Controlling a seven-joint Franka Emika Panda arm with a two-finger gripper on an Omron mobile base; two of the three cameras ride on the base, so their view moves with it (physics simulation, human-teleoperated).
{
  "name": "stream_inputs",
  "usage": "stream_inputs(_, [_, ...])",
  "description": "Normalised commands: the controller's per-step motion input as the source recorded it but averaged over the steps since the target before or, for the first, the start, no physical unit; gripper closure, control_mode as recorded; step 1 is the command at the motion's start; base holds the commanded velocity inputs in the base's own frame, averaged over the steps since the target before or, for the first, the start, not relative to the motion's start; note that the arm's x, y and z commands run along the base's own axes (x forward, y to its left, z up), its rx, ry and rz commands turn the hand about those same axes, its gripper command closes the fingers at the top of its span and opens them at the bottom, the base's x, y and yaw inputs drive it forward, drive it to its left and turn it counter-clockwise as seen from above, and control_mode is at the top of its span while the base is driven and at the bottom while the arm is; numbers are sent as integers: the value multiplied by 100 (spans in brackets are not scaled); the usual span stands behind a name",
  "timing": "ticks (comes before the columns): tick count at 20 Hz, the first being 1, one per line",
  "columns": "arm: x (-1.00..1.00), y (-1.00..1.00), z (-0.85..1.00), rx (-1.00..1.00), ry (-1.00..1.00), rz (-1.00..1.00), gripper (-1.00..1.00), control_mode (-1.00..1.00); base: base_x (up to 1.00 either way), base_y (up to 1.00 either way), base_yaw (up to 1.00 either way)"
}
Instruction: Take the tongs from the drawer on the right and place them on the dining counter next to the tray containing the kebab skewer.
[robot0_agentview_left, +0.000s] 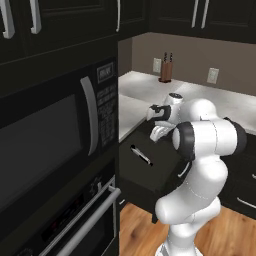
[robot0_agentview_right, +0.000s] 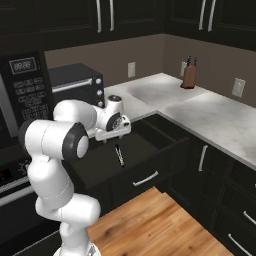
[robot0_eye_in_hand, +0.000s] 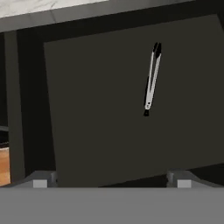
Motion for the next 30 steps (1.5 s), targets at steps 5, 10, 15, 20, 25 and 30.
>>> stream_inputs(5, [-9,0,-26,0,-9,0,-100,-100,0,0,0])
stream_inputs(10, [-2,0,-34,0,-7,0,-100,-100,0,0,0])
stream_inputs(15, [3,0,-34,-4,-6,0,-100,-100,0,0,0])
stream_inputs(20, [4,0,-24,-3,-10,0,-100,-100,0,0,0])
stream_inputs(25, [0,-3,-35,0,-4,0,-100,-100,0,0,0])
stream_inputs(30, [1,0,-33,0,0,-2,-100,-100,0,0,0])
